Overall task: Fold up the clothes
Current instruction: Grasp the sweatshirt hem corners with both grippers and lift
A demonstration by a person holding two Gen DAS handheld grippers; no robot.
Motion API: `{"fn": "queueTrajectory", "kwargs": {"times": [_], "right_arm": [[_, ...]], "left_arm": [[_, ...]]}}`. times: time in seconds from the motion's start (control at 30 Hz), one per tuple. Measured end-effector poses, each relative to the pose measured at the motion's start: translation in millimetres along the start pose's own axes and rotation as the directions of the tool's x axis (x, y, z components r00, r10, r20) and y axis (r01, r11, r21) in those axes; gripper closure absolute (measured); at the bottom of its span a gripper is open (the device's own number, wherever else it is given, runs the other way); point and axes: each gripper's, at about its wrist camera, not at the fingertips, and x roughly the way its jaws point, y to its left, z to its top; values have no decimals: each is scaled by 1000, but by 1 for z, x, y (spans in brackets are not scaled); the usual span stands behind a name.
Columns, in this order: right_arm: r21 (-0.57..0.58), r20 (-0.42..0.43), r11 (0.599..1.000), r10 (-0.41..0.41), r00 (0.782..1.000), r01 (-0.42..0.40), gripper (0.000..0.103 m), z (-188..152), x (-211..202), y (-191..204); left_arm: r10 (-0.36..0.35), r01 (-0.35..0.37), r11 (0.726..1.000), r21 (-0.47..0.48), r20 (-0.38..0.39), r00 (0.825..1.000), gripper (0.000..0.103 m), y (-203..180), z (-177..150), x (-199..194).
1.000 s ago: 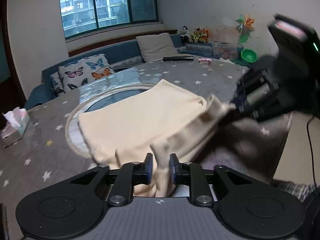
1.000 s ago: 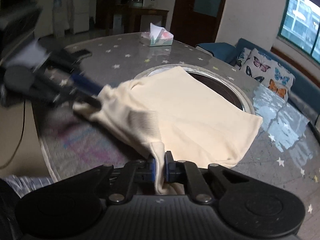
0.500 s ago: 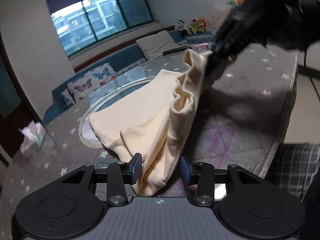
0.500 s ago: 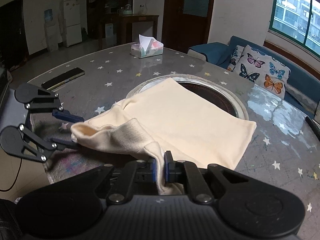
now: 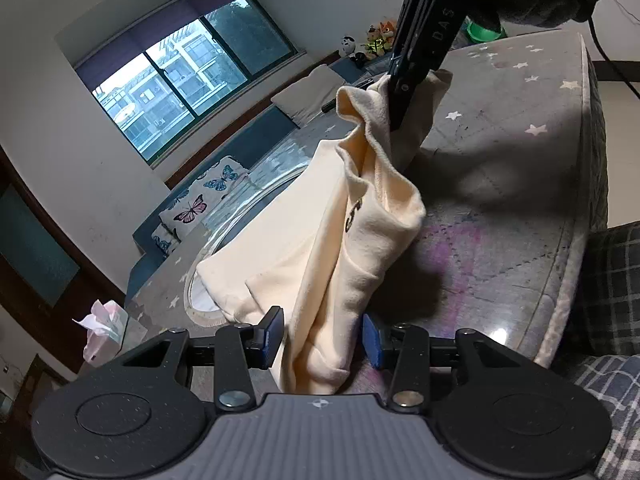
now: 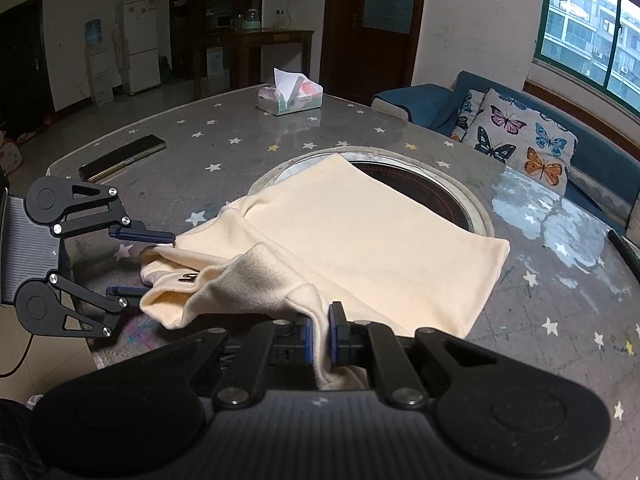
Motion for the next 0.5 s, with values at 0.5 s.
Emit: {"fn": "queueTrajectory", "kwargs": {"times": [0.5], "right_arm": [[-10,32,1000,25,999,-24,96,-19,-26,14]], "left_arm": [[-103,104,988,-114,16,995,97,30,1,-36]]}}
